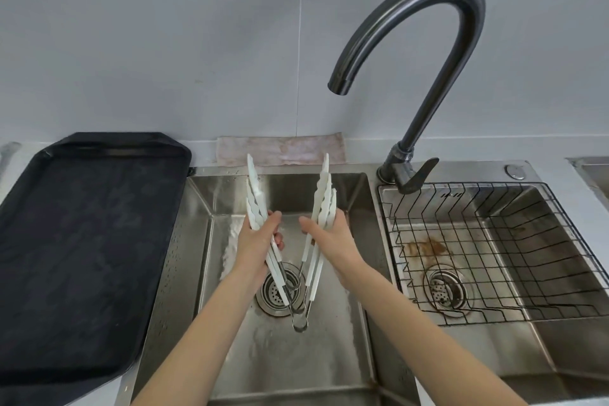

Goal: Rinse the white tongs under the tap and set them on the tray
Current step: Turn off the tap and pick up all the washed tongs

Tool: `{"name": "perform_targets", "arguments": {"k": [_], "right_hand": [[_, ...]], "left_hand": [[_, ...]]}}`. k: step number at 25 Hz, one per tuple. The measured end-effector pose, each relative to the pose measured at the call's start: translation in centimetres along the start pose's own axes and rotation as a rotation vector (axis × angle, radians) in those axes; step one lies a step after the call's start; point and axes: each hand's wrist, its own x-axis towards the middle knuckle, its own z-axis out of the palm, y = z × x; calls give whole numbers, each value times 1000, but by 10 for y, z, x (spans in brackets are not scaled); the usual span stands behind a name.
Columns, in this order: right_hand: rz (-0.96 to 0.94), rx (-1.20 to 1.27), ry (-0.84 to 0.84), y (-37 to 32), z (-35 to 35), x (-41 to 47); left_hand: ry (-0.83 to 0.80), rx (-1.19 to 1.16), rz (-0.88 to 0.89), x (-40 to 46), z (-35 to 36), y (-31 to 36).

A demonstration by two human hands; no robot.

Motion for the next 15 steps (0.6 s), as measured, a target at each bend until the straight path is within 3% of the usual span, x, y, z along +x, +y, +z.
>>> {"name": "perform_targets", "arguments": {"k": [4, 9, 15], "right_hand": [[89, -23, 4, 19, -4, 12], [296, 239, 56, 34, -15, 10], [254, 435, 31, 40, -19, 14]], "left_hand": [[-39, 59, -83, -6, -4, -10], [-125, -20, -200, -16, -4, -23], [-258, 49, -160, -13, -12, -16]]}}
